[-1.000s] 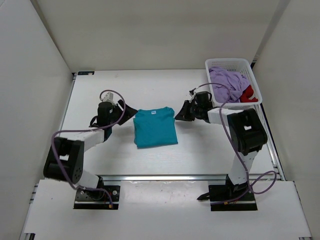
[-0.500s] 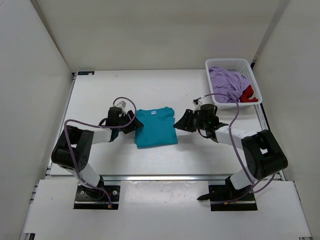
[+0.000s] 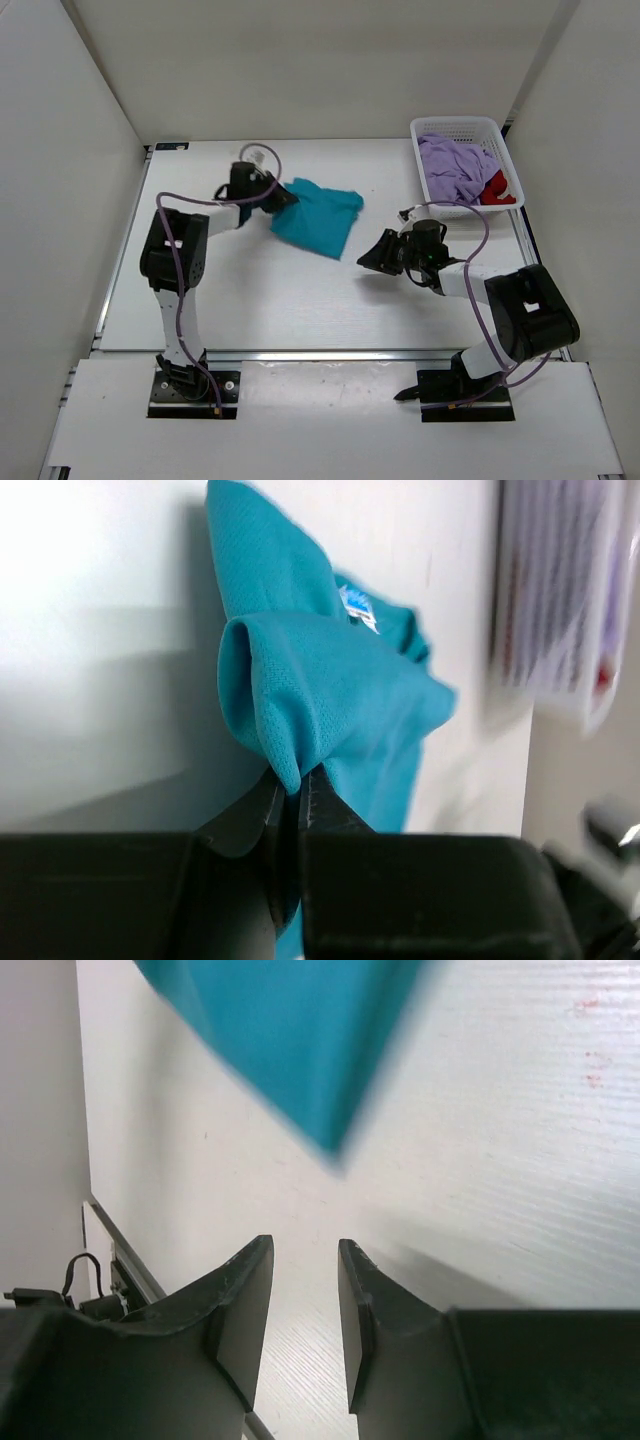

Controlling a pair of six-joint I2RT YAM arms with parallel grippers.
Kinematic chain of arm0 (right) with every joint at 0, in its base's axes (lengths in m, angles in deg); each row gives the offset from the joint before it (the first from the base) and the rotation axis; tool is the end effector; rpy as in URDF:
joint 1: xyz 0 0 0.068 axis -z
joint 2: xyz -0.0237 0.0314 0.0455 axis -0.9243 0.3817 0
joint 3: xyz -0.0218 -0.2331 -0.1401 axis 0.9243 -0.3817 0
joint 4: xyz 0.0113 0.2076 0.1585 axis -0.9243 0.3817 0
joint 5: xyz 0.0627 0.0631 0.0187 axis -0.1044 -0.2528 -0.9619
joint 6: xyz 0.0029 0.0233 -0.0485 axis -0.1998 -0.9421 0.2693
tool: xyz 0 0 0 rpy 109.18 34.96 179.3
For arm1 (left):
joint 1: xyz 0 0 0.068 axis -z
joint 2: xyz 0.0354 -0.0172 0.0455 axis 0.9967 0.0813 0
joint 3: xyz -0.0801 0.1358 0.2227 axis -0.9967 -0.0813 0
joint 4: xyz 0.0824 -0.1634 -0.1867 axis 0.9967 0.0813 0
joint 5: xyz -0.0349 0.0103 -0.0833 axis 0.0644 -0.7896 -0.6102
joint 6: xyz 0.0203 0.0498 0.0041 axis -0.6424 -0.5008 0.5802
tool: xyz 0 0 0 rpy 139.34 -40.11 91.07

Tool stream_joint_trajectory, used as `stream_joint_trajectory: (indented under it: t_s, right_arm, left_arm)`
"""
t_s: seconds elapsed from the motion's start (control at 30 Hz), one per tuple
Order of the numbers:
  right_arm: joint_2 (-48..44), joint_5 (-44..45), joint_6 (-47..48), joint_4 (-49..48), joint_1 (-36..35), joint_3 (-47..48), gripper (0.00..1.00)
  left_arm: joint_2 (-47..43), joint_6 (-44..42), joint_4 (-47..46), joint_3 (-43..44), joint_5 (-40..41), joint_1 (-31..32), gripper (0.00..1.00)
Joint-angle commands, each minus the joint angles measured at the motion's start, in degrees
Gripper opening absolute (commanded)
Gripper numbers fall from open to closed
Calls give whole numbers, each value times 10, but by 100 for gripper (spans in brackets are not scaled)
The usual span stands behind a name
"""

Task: Fold and stack the t-shirts
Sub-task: Put the neatly folded tshirt into the corner of the board with the left arm

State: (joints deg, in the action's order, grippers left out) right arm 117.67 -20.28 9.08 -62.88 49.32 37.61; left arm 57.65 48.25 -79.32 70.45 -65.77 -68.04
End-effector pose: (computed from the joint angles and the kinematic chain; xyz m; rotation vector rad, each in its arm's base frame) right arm 0.2580 0.1040 0.1538 0.1317 2.2906 1.1476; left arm 0.4025 -0.1398 0.1460 -0.3105 2.3108 -1.0157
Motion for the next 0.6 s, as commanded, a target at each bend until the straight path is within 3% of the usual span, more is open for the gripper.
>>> stream_joint_trajectory:
  t_s: [0.0,0.2,0.27,0.4,0.47,0.57]
  right_arm:
    - [-2,-11,9,-36,2,-5,31]
    - [30,-49,11,-35,-6,15,31]
    - [32,-50,10,-33,-12,19,30]
    - [29,-45,29,-16,-36,25,30]
    - [32,-46,29,-12,-42,22,30]
    - [30,-50,30,-12,-49,21,30]
  left_arm:
    - [-3,-5,55,105,5,-100,0]
    - [-7,34,31,92,38,-293,4]
    - [7,53,17,75,43,-334,11]
    - [27,109,-40,34,21,-390,46]
    - [36,126,-67,20,9,-401,73]
    - [53,119,-55,41,-3,-407,78]
